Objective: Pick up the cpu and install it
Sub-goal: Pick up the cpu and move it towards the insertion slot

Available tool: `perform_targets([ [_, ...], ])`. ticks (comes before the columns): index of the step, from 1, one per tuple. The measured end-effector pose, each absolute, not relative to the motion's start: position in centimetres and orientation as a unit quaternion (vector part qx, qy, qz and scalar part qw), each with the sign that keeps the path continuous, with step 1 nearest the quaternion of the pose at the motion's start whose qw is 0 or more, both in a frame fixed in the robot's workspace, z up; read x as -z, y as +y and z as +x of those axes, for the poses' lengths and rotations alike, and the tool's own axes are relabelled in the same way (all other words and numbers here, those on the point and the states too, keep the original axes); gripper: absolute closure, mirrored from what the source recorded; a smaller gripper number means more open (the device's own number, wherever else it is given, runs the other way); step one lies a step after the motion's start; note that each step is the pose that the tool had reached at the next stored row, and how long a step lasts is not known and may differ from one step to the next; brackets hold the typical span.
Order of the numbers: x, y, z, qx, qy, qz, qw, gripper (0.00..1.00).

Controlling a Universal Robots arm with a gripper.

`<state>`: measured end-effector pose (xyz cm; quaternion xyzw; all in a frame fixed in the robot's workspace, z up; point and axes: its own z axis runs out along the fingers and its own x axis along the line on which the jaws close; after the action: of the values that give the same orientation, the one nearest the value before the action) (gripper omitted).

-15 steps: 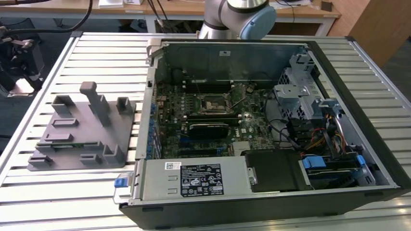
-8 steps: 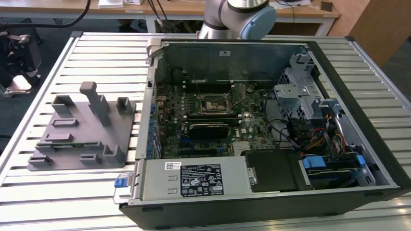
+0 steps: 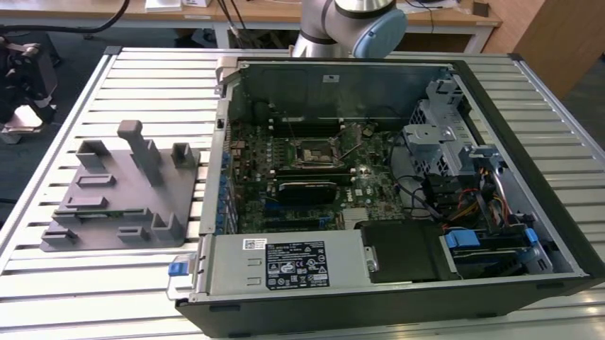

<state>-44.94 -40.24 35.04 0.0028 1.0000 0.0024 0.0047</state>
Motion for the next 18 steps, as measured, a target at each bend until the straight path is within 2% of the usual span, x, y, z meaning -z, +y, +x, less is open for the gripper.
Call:
perform_targets([
  [18,-37.1,-40.1,-44.9,-0.002,1.0,0.003,0.005,0.46],
])
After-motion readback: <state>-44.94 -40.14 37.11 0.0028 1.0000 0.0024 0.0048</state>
